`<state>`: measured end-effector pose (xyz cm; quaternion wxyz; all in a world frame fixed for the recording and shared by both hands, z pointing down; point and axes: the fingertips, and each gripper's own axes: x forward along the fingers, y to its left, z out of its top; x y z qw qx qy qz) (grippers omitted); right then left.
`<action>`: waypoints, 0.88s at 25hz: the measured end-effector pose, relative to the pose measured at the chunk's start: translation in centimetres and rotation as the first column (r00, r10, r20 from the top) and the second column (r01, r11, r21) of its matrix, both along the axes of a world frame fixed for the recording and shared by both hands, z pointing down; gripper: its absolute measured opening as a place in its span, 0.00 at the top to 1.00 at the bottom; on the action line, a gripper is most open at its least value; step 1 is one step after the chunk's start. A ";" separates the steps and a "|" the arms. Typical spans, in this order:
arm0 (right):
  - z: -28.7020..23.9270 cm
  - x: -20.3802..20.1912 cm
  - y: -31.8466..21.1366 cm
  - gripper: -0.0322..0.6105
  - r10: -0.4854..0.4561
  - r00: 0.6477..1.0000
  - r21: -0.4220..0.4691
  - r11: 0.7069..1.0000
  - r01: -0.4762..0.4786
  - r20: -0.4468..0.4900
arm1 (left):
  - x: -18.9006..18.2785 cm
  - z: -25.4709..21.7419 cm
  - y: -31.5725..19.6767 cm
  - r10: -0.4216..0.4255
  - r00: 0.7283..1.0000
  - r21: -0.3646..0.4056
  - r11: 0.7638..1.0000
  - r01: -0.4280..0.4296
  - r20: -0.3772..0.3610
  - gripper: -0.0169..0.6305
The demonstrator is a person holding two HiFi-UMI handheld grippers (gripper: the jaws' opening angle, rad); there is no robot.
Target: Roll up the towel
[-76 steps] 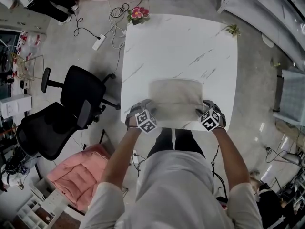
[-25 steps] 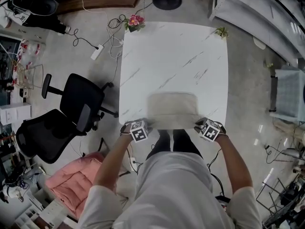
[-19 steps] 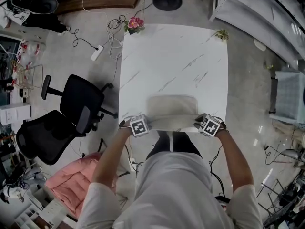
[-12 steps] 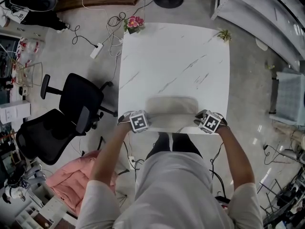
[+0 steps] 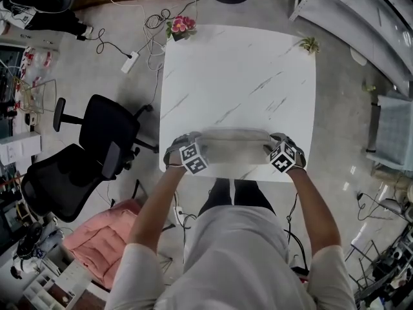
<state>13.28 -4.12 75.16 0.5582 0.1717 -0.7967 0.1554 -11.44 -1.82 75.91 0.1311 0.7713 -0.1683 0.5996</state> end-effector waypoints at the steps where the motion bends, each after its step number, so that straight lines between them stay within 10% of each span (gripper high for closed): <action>1: 0.3 0.0 -0.2 0.63 0.003 1.000 0.010 1.000 -0.003 -0.008 | 0.0 0.1 -0.3 -0.019 1.000 0.010 1.000 0.019 0.001 0.60; 12: -4.2 -1.1 0.2 0.64 -0.003 0.997 0.169 0.985 -0.010 0.072 | -0.5 -4.5 0.7 -0.082 0.994 0.157 0.983 0.093 -0.074 0.57; 22: -3.4 -1.9 8.0 0.65 -0.174 0.982 0.126 0.978 0.165 0.069 | 1.6 -3.5 7.9 0.049 0.995 0.201 0.979 -0.031 -0.089 0.64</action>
